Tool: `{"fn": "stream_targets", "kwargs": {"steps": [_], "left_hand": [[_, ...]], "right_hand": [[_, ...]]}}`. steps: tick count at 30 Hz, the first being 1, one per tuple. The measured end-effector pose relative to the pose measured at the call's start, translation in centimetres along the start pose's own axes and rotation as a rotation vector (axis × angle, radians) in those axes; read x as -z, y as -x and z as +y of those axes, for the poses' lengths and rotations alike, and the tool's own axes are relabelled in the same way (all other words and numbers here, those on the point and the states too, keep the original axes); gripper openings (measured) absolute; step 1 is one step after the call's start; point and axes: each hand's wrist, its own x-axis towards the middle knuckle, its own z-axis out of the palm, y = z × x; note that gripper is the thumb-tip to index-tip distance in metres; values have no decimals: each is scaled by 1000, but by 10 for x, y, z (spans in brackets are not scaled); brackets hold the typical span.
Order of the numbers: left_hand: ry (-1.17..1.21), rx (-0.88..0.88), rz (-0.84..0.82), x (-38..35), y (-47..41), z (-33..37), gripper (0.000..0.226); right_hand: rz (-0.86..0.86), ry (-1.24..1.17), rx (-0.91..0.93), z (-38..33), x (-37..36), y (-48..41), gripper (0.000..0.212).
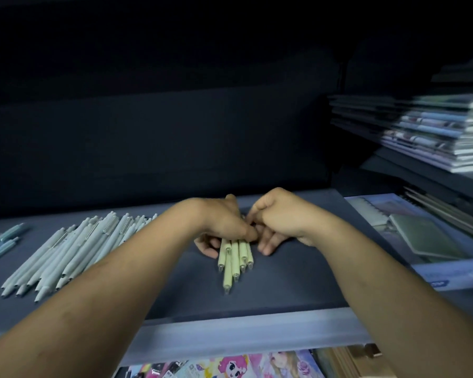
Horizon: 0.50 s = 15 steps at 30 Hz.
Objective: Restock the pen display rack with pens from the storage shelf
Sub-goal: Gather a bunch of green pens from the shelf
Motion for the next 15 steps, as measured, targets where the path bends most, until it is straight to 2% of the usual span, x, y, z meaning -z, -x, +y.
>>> {"fn": "stream_targets", "kwargs": {"steps": [3,6,8,9,12,15], "left_hand": [[-69,-2,-50,-1,1,5,74],[-285,-39,-28,-7,-1,14,83],[-470,-85,103,-14,-4,16,79],[-476,-98,173,-16,-7,13,71],[-286,-135,314,-11,-13,-6,42],[79,-304,544,1,-20,-28,23]], "right_hand": [[273,359,59,2,6,-7,29],[443,303,107,0,13,-9,26],[516,239,123,-1,14,-8,23],[556,201,143,-1,14,-7,21],[684,62,202,-2,17,-10,18],[729,-80,240,-8,14,-14,14]]}}
